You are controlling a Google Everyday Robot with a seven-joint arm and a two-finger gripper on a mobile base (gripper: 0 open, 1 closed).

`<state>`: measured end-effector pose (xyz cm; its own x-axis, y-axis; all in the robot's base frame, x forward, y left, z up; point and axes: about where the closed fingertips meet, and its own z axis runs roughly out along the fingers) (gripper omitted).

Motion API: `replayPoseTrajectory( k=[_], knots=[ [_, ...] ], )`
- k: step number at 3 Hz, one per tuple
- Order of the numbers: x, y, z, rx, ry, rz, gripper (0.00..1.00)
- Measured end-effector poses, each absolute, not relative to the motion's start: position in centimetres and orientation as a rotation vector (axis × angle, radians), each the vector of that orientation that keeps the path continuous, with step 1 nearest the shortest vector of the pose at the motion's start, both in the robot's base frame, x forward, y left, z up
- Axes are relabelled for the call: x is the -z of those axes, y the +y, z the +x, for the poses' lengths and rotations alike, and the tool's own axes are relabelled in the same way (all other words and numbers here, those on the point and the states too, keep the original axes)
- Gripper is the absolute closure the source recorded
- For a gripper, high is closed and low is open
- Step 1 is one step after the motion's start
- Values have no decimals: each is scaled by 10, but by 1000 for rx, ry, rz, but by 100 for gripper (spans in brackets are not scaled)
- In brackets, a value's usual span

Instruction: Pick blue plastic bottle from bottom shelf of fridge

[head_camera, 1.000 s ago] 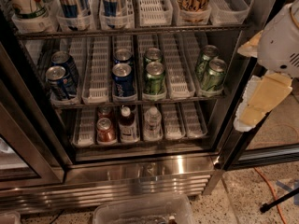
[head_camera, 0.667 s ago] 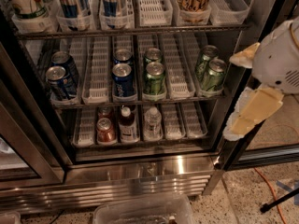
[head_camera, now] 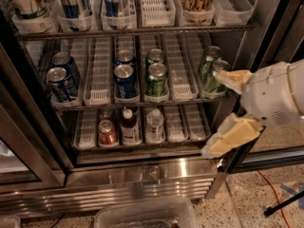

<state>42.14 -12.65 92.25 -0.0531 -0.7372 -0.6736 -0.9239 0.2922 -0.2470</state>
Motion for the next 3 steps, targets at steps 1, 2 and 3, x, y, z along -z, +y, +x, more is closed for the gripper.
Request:
replayPoseTrajectory(
  k=[1,2,3],
  knots=[
    [-910,-109,415,-450,1734,-1403,0],
    [-899,-89,404,-602,1623,-1307,0],
    [-904,-63,394,-781,1479,-1197,0]
  ],
)
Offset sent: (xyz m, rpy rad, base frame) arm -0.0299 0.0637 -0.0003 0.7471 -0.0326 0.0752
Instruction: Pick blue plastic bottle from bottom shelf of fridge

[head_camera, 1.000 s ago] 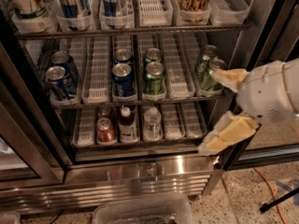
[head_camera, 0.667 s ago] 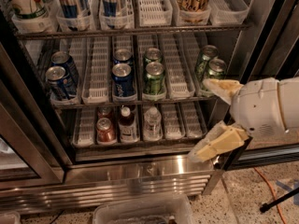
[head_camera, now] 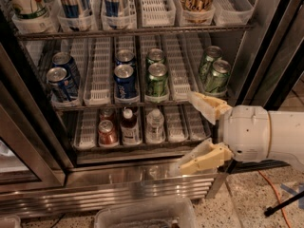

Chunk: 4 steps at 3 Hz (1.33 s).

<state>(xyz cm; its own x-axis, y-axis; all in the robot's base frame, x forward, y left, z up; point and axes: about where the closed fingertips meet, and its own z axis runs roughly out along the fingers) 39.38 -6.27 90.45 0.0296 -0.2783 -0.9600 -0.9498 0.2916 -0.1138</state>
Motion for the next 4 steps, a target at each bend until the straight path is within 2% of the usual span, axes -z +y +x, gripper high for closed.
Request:
replayPoseTrajectory(
  k=[2,4],
  knots=[
    [-923,-50,396,-816,1441,-1148,0],
    [-894,-2,402,-904,1336,-958,0]
  ],
)
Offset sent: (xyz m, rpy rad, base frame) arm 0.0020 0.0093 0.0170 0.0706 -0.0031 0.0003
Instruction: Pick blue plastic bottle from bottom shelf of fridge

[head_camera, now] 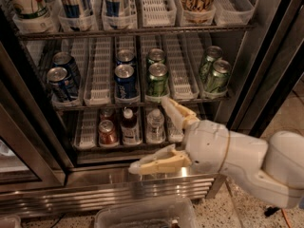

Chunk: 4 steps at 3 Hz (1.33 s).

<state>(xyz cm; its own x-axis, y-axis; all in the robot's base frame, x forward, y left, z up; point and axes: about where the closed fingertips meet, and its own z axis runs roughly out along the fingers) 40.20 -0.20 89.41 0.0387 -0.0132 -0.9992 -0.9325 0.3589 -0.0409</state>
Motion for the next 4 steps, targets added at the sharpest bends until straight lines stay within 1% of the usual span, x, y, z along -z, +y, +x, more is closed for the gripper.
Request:
replayPoseTrajectory(
  k=[1,2,3,4],
  knots=[
    [-880,25,404,-963,1254,-843,0],
    [-853,60,405,-944,1138,-766,0],
    [-853,60,405,-944,1139,-766,0],
    [-849,55,412,-891,1157,-750,0]
  ],
)
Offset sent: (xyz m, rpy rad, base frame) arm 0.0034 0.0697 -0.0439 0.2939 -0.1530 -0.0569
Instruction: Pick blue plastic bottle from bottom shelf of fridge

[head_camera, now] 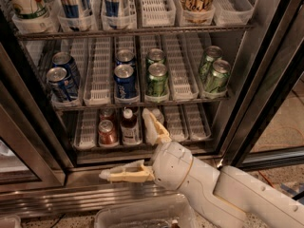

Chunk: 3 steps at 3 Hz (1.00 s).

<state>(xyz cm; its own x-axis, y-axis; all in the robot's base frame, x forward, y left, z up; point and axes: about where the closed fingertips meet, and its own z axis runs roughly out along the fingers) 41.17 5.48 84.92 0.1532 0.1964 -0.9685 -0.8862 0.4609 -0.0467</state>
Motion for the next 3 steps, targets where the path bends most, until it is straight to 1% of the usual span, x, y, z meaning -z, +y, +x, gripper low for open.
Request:
replayPoseTrajectory(
  k=[1,2,3],
  knots=[
    [-841,41,414,-733,1240,-740,0],
    [-826,1,421,-532,1346,-712,0],
    [-809,-31,422,-425,1421,-672,0]
  ],
)
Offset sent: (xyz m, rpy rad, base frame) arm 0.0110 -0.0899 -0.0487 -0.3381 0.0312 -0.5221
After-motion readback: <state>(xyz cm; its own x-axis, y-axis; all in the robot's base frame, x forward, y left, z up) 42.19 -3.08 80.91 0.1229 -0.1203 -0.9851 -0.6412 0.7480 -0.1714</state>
